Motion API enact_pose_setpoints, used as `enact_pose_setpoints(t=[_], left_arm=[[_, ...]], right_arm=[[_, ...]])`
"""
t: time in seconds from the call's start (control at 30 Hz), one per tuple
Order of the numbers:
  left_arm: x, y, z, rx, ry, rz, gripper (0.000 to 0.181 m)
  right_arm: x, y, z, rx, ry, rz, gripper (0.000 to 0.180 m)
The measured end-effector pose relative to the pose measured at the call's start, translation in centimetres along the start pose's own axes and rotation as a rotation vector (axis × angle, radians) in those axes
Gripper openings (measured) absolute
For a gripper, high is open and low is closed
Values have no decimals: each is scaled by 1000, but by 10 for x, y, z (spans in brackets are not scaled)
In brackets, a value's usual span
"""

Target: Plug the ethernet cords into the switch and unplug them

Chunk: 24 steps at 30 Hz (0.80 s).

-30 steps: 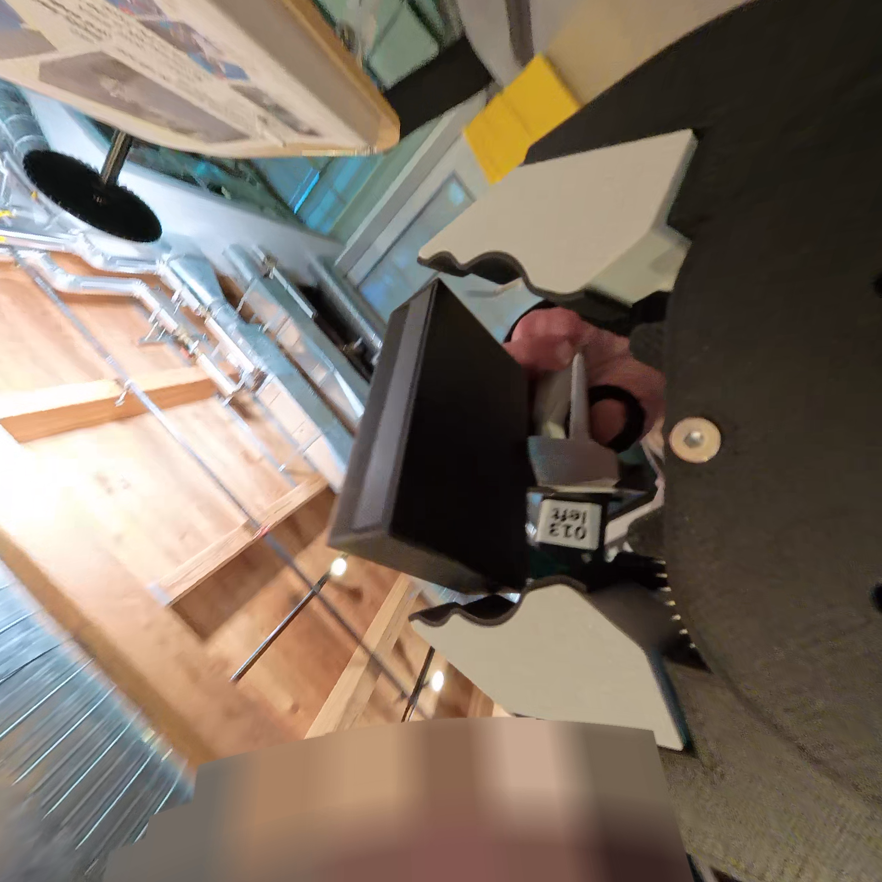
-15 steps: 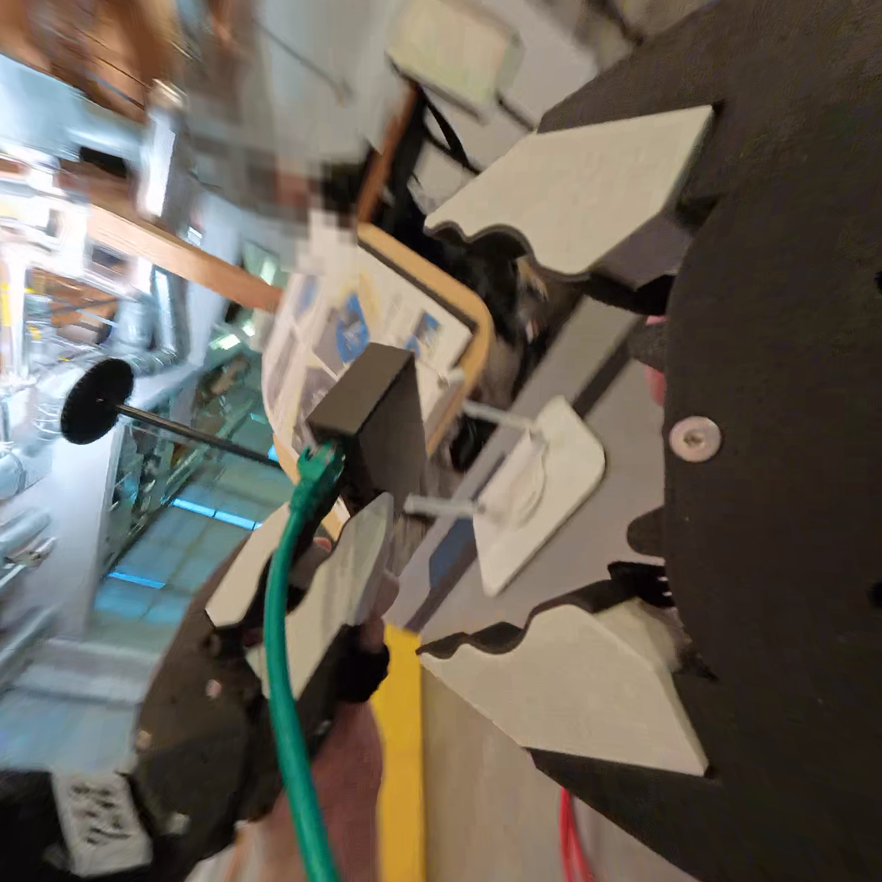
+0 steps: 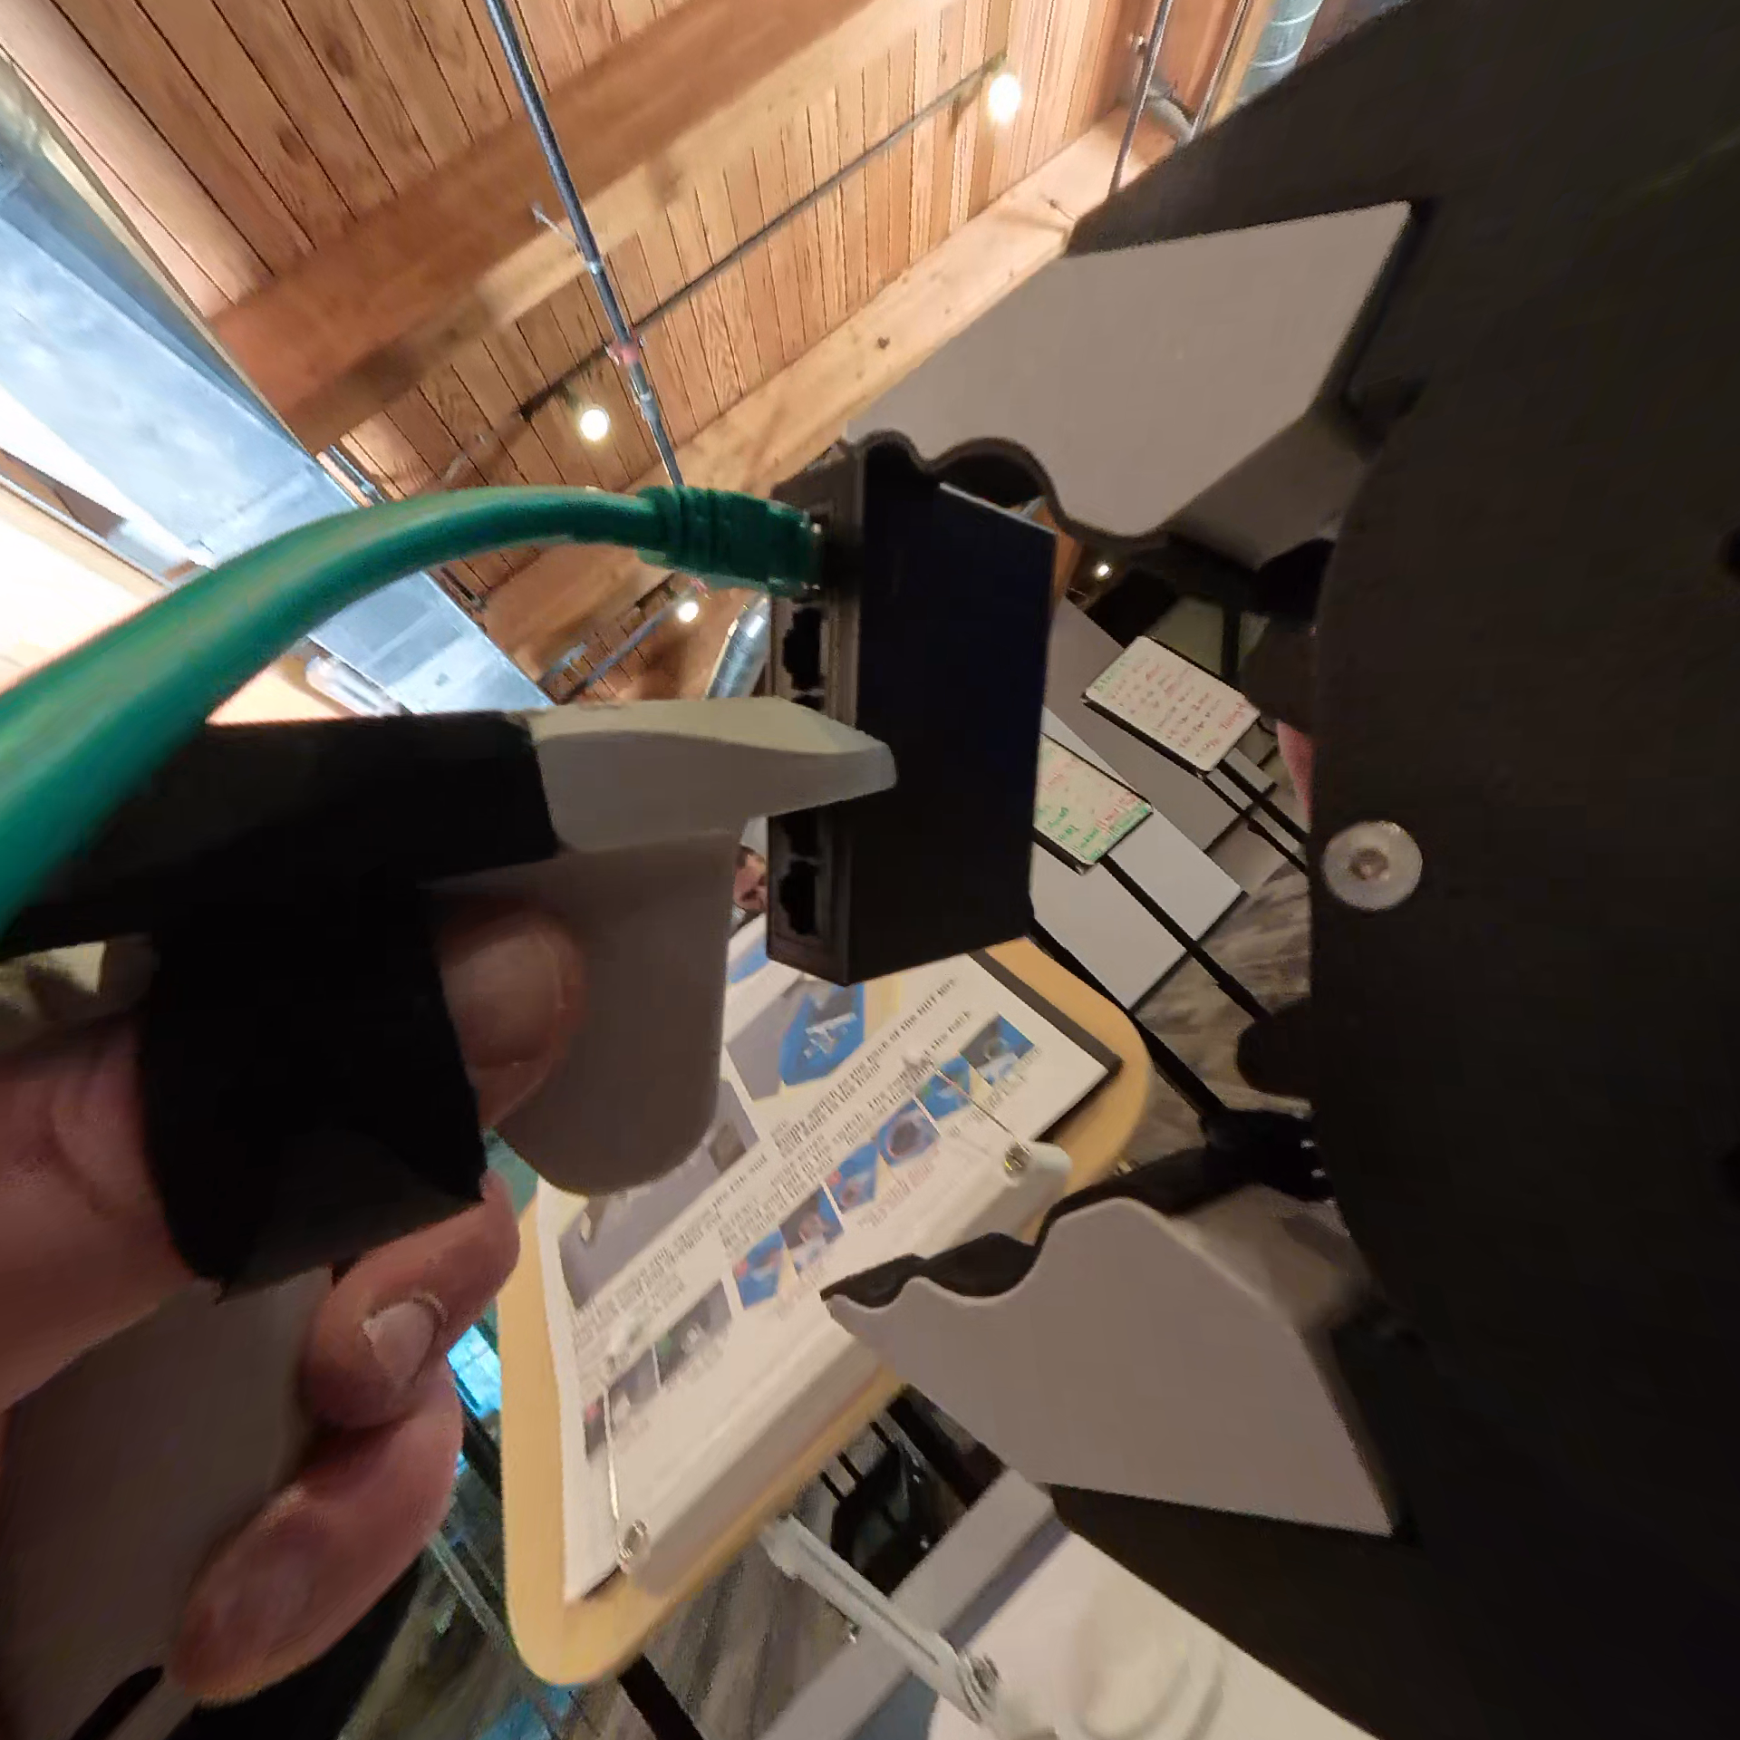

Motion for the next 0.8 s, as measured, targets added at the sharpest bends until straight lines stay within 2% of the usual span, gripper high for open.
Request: enact_pose_setpoints(t=[0.13, 0.23, 0.33, 0.43, 0.53, 0.7, 0.8], left_arm=[[-16, 1, 3, 56, -16, -1, 26], [-22, 1, 1, 73, -27, -3, 26], [-26, 0, 1, 95, 0, -28, 26], [-27, 0, 6, 138, 14, -51, 26], [-29, 2, 6, 158, 5, -61, 26], [-39, 4, 7, 140, -6, -22, 26], [-47, 5, 9, 137, -14, 8, 26]], right_arm=[[-7, 10, 26, 99, -53, 29, 151], [-10, 12, 37, 114, -143, 34, 143], [-8, 11, 44, 98, -232, 29, 139], [-10, 9, 44, 43, -334, 50, 145], [-7, 6, 50, 20, -386, 61, 130], [-5, 9, 63, 45, -352, 69, 132], [-5, 12, 71, 87, -253, 65, 141]])
Point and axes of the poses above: each gripper's, where its closed fingertips meet, y out along the fingers, x out of its underside, z = x × y across the jaws, the point moved 3 cm from there along -y, back along the fingers, and after that the axes turned 5 degrees about -x, right-handed, at the moved point
